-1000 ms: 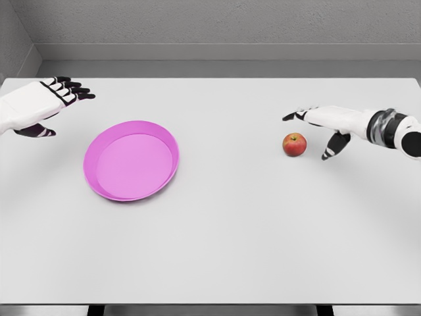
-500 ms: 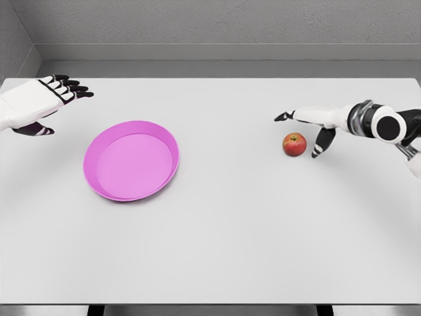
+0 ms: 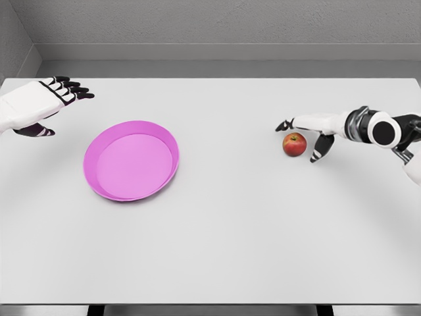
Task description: Put the apple on the plate with both arms
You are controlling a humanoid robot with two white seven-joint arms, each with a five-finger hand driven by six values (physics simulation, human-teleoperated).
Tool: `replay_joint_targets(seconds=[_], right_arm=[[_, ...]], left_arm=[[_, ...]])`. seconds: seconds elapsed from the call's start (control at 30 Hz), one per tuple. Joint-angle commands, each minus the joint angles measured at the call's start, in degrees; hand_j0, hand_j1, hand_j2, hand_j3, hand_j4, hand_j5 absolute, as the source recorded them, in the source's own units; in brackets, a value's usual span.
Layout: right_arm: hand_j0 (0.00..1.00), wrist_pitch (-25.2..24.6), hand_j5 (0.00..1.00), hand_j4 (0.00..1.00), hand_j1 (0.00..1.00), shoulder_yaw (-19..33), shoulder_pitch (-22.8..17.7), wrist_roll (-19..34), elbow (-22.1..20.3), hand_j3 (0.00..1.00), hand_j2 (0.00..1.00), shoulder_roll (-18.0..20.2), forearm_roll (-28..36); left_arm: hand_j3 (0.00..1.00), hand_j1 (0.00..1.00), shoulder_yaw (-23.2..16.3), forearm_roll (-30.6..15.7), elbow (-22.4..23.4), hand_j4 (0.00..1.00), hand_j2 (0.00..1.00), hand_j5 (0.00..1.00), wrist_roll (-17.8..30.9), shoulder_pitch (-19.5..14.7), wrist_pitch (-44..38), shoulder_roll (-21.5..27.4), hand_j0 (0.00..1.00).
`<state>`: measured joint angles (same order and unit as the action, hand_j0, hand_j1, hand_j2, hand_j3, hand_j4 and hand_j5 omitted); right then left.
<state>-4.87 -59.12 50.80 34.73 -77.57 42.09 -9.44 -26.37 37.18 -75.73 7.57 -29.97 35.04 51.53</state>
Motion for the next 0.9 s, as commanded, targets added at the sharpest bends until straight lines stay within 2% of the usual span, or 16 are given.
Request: replay_joint_targets(seconds=[0.0, 0.03, 0.1, 0.17, 0.3, 0.4, 0.63, 0.77, 0.87], right_arm=[[0.89, -0.2, 0.89, 0.89, 0.89, -0.5, 0.0, 0.3, -0.3, 0.89, 0.89, 0.0, 0.0], [0.89, -0.2, 0.89, 0.89, 0.89, -0.5, 0.0, 0.3, -0.3, 0.89, 0.89, 0.0, 0.0], [0.69, -0.1, 0.69, 0.69, 0.69, -0.5, 0.0, 0.3, -0.4, 0.69, 0.69, 0.0, 0.0], [0.6, -0.1, 0.6, 0.6, 0.6, -0.5, 0.0, 0.3, -0.8, 0.6, 0.6, 0.1, 0.0], [0.58, -0.1, 0.58, 0.58, 0.58, -0.5, 0.0, 0.3, -1.0, 0.58, 0.58, 0.1, 0.0], [0.52, 0.1, 0.52, 0.52, 0.52, -0.5, 0.0, 0.3, -1.0, 0.52, 0.52, 0.1, 0.0], [0.47, 0.2, 0.47, 0.47, 0.47, -0.4, 0.0, 0.3, -1.0, 0.47, 0.47, 0.2, 0.0], [0.47, 0.4, 0.47, 0.47, 0.47, 0.1, 0.1, 0.3, -1.1, 0.47, 0.47, 0.4, 0.0], [0.46, 0.3, 0.46, 0.46, 0.46, 1.8, 0.2, 0.3, -3.7, 0.46, 0.46, 1.0, 0.0]], left_arm=[[1.0, 1.0, 0.0, -0.4, 0.1, 1.0, 1.0, 1.0, 0.0, 0.0, 0.0, 0.1, 1.0], [1.0, 1.0, 0.0, -0.4, 0.1, 1.0, 1.0, 1.0, 0.0, 0.0, 0.0, 0.0, 1.0], [1.0, 1.0, 0.0, -0.4, 0.1, 1.0, 1.0, 1.0, 0.0, 0.0, 0.0, -0.4, 1.0], [1.0, 1.0, 0.0, -0.4, 0.1, 1.0, 1.0, 1.0, 0.0, 0.0, 0.0, -0.3, 1.0], [1.0, 1.0, 0.0, -0.4, 0.1, 1.0, 1.0, 1.0, 0.0, 0.0, 0.0, -0.3, 1.0], [1.0, 1.0, 0.0, -0.4, 0.1, 1.0, 1.0, 1.0, 0.0, 0.0, 0.0, -0.3, 1.0], [1.0, 1.0, 0.1, -0.6, 0.1, 1.0, 1.0, 1.0, -0.2, 0.0, 0.0, -0.1, 1.0], [1.0, 1.0, 0.1, -0.6, 0.1, 1.0, 1.0, 1.0, -0.2, 0.1, 0.0, -0.1, 1.0], [1.0, 1.0, 0.1, -0.6, 0.1, 1.0, 1.0, 1.0, -0.2, 0.1, 0.0, -0.1, 1.0]])
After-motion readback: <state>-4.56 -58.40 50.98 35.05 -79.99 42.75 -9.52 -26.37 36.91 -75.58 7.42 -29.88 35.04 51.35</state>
